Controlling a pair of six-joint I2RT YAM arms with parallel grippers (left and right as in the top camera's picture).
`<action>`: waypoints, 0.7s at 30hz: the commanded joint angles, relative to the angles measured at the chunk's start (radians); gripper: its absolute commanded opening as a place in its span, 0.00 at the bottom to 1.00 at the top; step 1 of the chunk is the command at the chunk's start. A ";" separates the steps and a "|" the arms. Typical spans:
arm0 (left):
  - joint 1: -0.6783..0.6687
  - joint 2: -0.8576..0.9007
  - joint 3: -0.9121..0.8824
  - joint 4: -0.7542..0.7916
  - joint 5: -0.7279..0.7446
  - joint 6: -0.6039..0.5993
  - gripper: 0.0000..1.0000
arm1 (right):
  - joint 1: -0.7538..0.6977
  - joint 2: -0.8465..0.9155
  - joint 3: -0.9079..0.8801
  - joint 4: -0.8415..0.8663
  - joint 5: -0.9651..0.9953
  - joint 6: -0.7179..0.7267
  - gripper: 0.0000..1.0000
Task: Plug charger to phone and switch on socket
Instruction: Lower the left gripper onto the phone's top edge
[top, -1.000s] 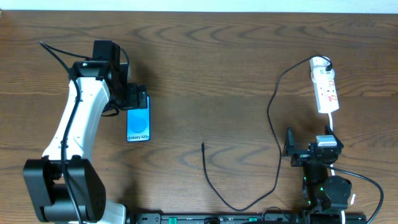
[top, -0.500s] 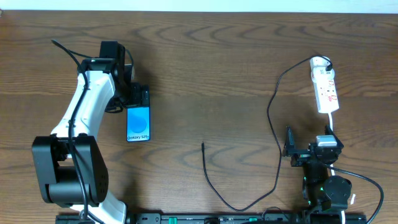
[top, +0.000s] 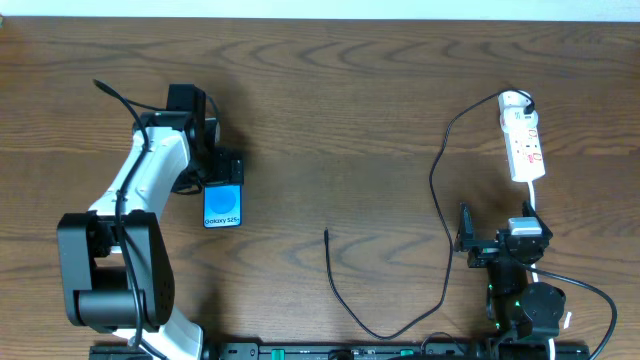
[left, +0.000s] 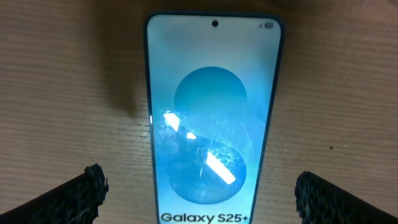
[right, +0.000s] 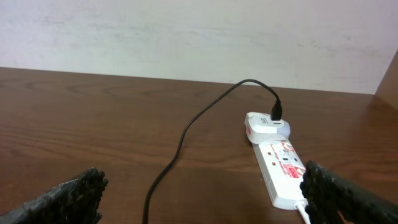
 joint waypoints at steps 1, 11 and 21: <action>-0.002 0.011 -0.025 0.017 0.024 -0.011 0.99 | 0.003 -0.006 -0.002 -0.004 0.003 0.013 0.99; -0.015 0.012 -0.025 0.024 -0.001 -0.019 0.99 | 0.003 -0.006 -0.002 -0.004 0.003 0.013 0.99; -0.047 0.012 -0.025 0.043 -0.071 -0.060 0.99 | 0.003 -0.006 -0.002 -0.004 0.003 0.013 0.99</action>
